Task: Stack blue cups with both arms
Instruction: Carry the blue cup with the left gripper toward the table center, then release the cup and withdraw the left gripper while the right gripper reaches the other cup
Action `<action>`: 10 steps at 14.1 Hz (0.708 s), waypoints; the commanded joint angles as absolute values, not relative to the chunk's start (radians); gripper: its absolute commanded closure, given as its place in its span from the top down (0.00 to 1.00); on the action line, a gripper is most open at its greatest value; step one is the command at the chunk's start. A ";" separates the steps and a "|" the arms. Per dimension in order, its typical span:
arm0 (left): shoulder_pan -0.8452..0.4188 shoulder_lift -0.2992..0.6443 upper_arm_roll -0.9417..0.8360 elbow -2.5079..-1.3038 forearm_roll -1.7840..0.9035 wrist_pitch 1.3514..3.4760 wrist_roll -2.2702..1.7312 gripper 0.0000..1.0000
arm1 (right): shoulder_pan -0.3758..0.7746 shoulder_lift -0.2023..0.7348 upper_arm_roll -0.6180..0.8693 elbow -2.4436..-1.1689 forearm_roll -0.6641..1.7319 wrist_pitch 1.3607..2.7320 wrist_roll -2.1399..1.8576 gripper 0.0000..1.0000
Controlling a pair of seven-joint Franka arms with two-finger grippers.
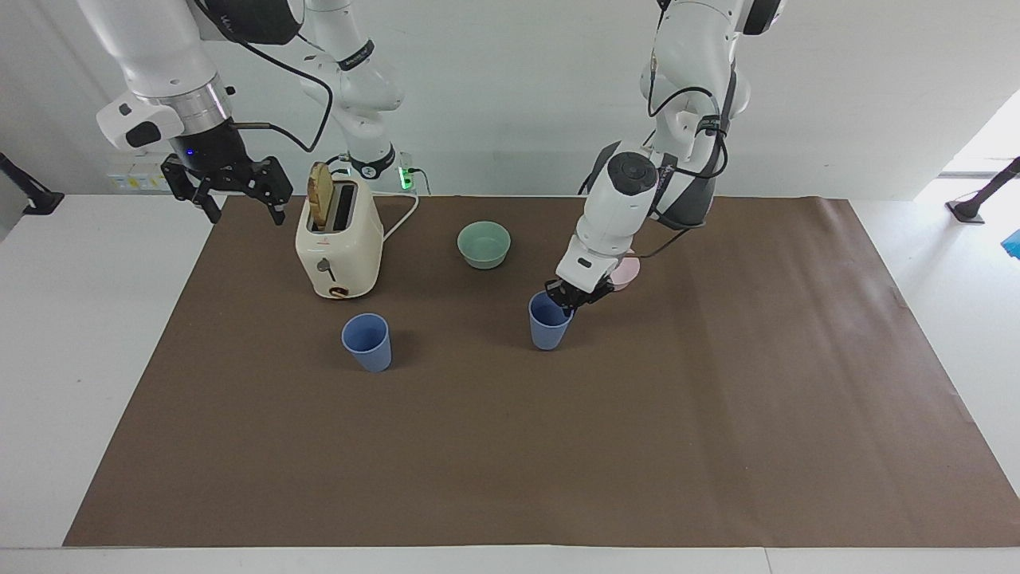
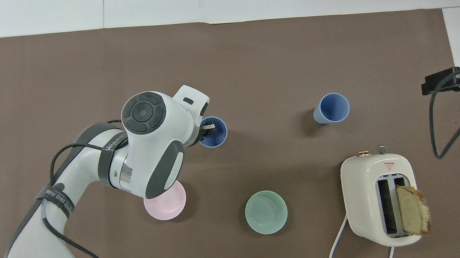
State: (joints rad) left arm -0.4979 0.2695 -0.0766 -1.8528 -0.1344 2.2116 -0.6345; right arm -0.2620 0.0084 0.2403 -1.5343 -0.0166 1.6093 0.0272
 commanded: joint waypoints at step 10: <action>-0.471 0.252 -0.052 -1.839 -0.086 2.198 -0.641 1.00 | -0.265 -0.029 0.245 -1.612 0.003 1.655 0.023 1.00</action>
